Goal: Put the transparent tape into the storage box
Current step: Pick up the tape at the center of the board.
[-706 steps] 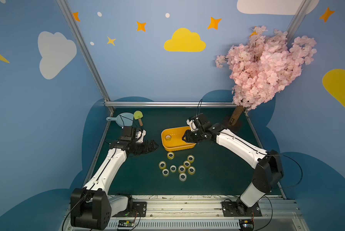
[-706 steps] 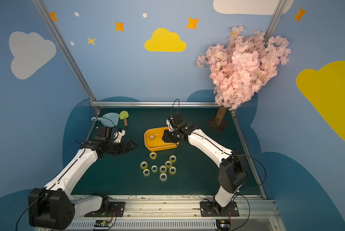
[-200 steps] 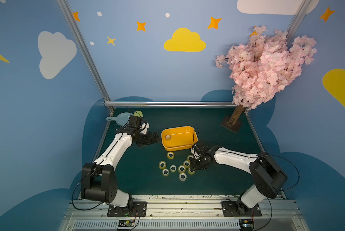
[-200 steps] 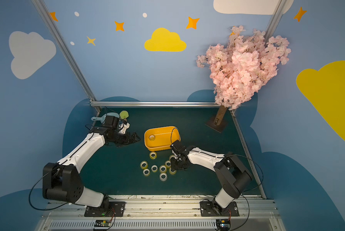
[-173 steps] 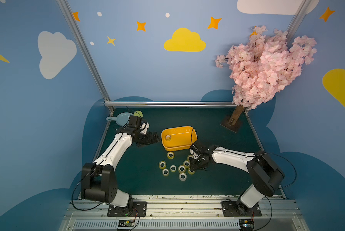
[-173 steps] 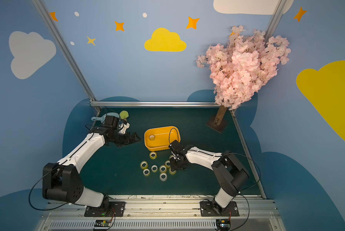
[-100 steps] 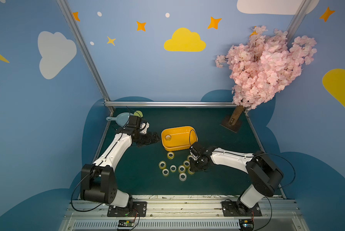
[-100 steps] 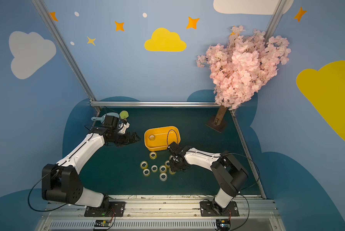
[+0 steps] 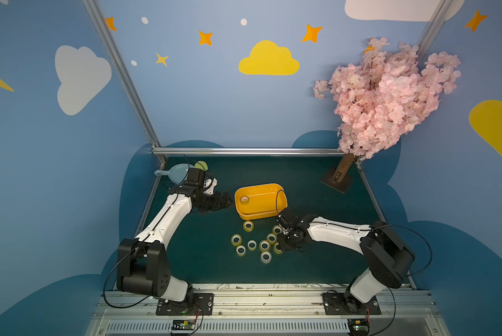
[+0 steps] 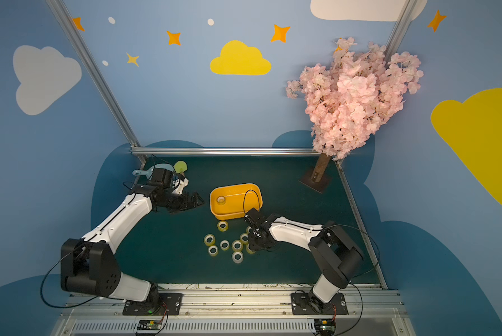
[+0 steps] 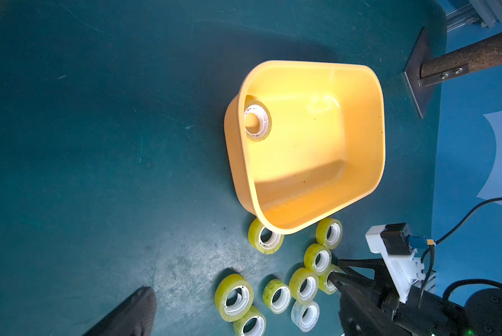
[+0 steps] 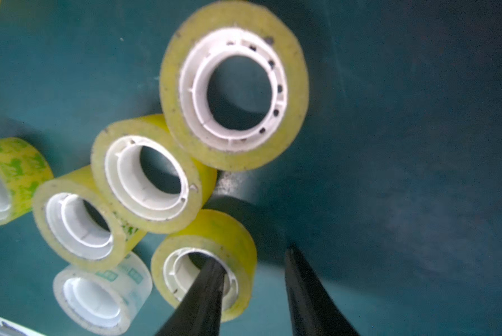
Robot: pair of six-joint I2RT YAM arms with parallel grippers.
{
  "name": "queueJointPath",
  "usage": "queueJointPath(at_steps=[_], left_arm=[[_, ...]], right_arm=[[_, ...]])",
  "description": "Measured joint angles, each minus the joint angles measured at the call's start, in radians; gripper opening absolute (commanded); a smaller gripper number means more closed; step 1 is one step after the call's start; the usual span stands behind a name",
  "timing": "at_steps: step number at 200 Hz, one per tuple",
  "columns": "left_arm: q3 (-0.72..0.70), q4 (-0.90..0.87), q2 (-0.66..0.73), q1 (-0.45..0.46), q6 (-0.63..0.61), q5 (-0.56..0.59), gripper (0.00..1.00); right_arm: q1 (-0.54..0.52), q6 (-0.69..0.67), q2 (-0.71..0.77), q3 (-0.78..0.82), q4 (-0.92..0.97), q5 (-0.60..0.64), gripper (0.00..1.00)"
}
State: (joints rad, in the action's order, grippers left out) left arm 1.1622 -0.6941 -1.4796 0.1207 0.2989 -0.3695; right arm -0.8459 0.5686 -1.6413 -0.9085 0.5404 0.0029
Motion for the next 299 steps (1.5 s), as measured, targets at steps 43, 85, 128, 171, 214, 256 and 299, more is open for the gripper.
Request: queueJointPath(at_steps=[43,85,128,171,214,256,299], left_arm=[[0.000,-0.001,0.000,0.000,0.000,0.000,1.00],[0.000,0.000,0.000,0.000,0.000,0.000,1.00],[-0.002,0.000,0.000,0.000,0.000,0.000,1.00],[-0.025,0.008,0.020,0.006,0.000,0.000,1.00],[-0.053,0.032,0.085,0.014,0.000,0.002,1.00],[-0.071,0.060,0.124,0.022,0.000,0.028,1.00],[-0.101,0.082,0.176,0.027,0.006,0.046,1.00]], right_arm=[[-0.013,0.011,0.009,0.013,0.014,0.059,0.20],[-0.015,0.019,0.047,0.037,0.054,0.111,0.00],[-0.015,0.019,0.152,0.070,0.124,0.126,0.00],[-0.015,0.015,0.276,0.070,0.160,0.128,0.00],[-0.014,-0.001,0.403,0.070,0.192,0.127,0.00],[-0.010,0.018,0.518,0.070,0.217,0.157,0.00],[0.011,0.010,0.610,0.054,0.213,0.164,0.00]])
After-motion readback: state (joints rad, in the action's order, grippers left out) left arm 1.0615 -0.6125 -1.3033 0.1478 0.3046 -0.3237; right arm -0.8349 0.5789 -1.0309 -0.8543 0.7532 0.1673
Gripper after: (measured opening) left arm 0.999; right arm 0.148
